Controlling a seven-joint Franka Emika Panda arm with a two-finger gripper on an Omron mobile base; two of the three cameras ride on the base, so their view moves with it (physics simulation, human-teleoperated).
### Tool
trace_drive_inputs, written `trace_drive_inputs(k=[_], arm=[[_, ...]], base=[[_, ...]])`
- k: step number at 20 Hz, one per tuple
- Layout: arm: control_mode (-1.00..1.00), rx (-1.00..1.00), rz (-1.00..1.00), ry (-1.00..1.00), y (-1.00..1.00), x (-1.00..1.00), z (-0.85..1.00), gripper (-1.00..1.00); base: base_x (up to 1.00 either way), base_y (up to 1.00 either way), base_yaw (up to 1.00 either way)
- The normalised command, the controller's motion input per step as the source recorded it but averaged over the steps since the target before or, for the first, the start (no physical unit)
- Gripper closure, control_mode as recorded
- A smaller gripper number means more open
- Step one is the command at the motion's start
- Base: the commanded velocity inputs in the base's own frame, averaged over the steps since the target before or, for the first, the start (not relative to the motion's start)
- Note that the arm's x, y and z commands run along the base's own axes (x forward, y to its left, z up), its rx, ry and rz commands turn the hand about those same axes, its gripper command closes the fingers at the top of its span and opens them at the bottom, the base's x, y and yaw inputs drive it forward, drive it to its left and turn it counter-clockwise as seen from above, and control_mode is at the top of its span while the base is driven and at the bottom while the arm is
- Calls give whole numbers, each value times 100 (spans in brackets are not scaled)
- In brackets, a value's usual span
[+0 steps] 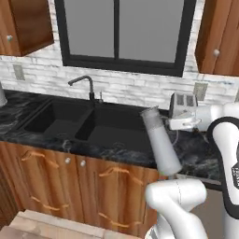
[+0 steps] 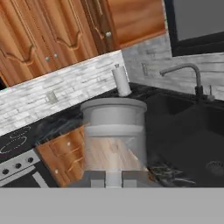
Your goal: Place the pitcher and cup on the dining counter for serving.
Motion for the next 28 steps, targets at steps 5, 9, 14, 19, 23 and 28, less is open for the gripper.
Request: trace_drive_inputs(k=[5, 9, 14, 19, 23, 28], arm=[[100, 0, 0, 0, 0, 0, 0, 100], [100, 0, 0, 0, 0, 0, 0, 100], [100, 0, 0, 0, 0, 0, 0, 100], [100, 0, 0, 0, 0, 0, 0, 100], [100, 0, 0, 0, 0, 0, 0, 100], [100, 0, 0, 0, 0, 0, 0, 100]], base=[[-4, 83, 86], [-3, 80, 88], [-2, 79, 88], [-2, 78, 88], [0, 80, 85], [0, 83, 83]])
